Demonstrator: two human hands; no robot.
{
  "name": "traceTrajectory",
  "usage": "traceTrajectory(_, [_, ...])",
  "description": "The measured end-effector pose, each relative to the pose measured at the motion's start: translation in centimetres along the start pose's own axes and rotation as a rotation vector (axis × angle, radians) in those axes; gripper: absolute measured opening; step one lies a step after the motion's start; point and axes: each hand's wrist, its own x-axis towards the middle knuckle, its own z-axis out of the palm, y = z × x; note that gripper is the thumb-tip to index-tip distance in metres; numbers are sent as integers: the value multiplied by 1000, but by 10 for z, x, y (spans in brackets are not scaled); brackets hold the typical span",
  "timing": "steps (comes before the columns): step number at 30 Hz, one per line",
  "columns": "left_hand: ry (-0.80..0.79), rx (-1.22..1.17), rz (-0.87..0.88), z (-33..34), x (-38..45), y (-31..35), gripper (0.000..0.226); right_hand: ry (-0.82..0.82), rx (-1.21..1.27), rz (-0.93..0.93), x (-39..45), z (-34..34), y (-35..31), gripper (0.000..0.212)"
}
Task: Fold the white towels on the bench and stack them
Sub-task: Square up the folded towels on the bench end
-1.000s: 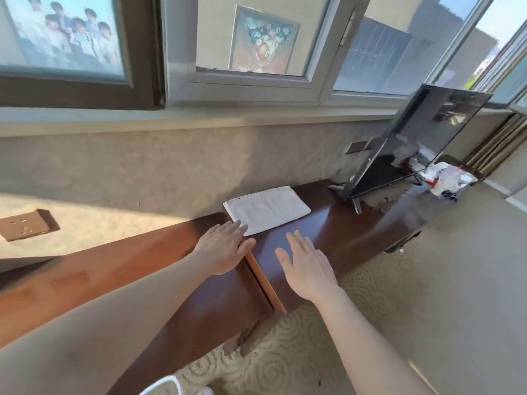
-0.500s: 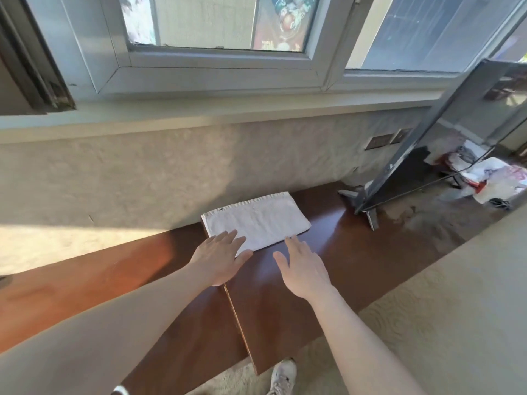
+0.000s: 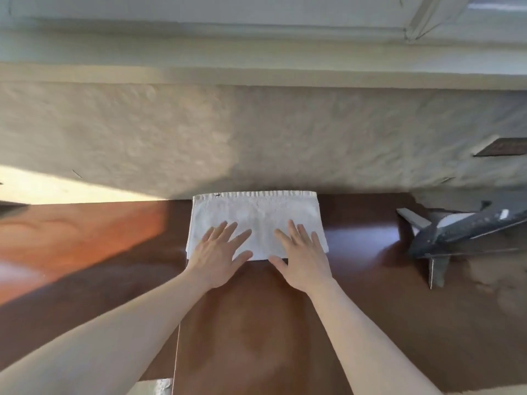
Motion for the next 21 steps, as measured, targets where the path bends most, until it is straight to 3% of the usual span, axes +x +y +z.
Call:
traceTrajectory(5, [-7, 8, -58, 15, 11, 1, 79, -64, -1, -173, 34, 21, 16, 96])
traceTrajectory(7, [17, 31, -72, 18, 14, 0, 84, -16, 1, -199, 41, 31, 14, 92])
traceTrajectory(10, [46, 49, -79, 23, 16, -1, 85, 109, 75, -193, 47, 36, 10, 67])
traceTrajectory(15, [142, 12, -173, 7, 15, -2, 51, 112, 230, -202, 47, 8, -1, 44])
traceTrajectory(18, [175, 67, -177, -19, 1, -12, 36, 114, 289, -229, 39, -18, -20, 42])
traceTrajectory(21, [293, -30, -141, -41, -29, -39, 28, 139, 277, -255, 31, -41, -57, 42])
